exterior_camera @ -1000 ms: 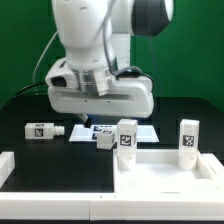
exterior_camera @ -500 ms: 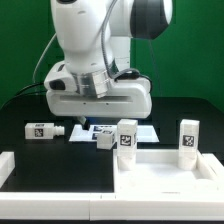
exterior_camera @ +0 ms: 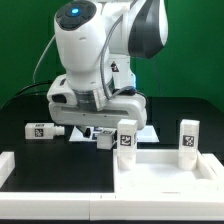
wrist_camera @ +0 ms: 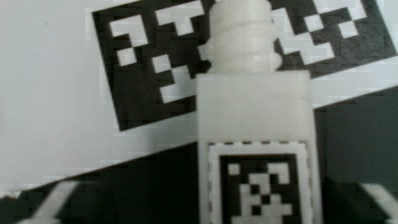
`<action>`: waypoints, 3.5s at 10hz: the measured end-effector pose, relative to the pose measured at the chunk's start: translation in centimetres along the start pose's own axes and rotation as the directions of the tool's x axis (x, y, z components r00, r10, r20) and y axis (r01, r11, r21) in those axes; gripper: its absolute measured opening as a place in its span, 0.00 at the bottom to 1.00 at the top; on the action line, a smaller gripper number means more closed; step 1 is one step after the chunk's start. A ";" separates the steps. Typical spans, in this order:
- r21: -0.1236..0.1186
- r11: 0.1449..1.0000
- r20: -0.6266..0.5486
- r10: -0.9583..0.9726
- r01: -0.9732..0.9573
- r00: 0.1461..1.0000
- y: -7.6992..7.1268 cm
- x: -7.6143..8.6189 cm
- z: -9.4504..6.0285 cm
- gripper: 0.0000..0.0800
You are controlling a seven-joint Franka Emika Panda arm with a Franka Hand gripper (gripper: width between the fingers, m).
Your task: Assemble square table
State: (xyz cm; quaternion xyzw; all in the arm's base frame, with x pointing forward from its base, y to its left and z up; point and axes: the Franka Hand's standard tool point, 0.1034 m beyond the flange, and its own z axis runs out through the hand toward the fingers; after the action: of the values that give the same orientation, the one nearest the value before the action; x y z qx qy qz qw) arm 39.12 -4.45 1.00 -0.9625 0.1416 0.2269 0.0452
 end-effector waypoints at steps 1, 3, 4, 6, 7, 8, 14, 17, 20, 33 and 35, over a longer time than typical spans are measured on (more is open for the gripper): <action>0.000 1.000 0.001 0.000 0.000 1.000 0.0 0.0 0.0 0.56; -0.001 1.000 0.001 0.000 0.000 1.000 0.0 0.0 0.1 0.35; 0.002 1.000 0.009 0.004 -0.004 1.000 0.2 0.0 -0.2 0.36; 0.029 0.999 0.012 0.025 -0.025 1.000 2.3 2.4 -3.4 0.36; 0.031 0.999 0.007 0.039 -0.039 0.999 4.0 3.6 -3.9 0.36; 0.029 0.998 0.006 0.047 -0.048 0.999 4.9 4.3 -3.6 0.36; 0.010 0.999 -0.011 0.044 -0.043 0.999 5.6 5.0 -2.7 0.39; 0.031 0.998 0.047 0.045 -0.047 0.998 6.0 5.1 -4.1 0.75; 0.062 0.997 0.134 0.034 -0.043 0.990 5.8 5.1 -6.7 0.81; 0.047 0.994 0.541 0.061 -0.103 0.839 5.5 6.5 -3.9 0.81; 0.044 0.993 0.547 0.070 -0.112 0.834 5.5 6.3 -3.7 0.77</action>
Offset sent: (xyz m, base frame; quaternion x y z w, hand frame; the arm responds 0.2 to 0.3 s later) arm 0.0000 0.0000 0.0000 0.0000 0.0000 0.0000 1.0000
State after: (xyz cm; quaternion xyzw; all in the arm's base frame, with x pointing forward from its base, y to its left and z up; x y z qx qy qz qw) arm 44.47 -11.82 1.35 -0.8482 0.1770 0.4874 0.1083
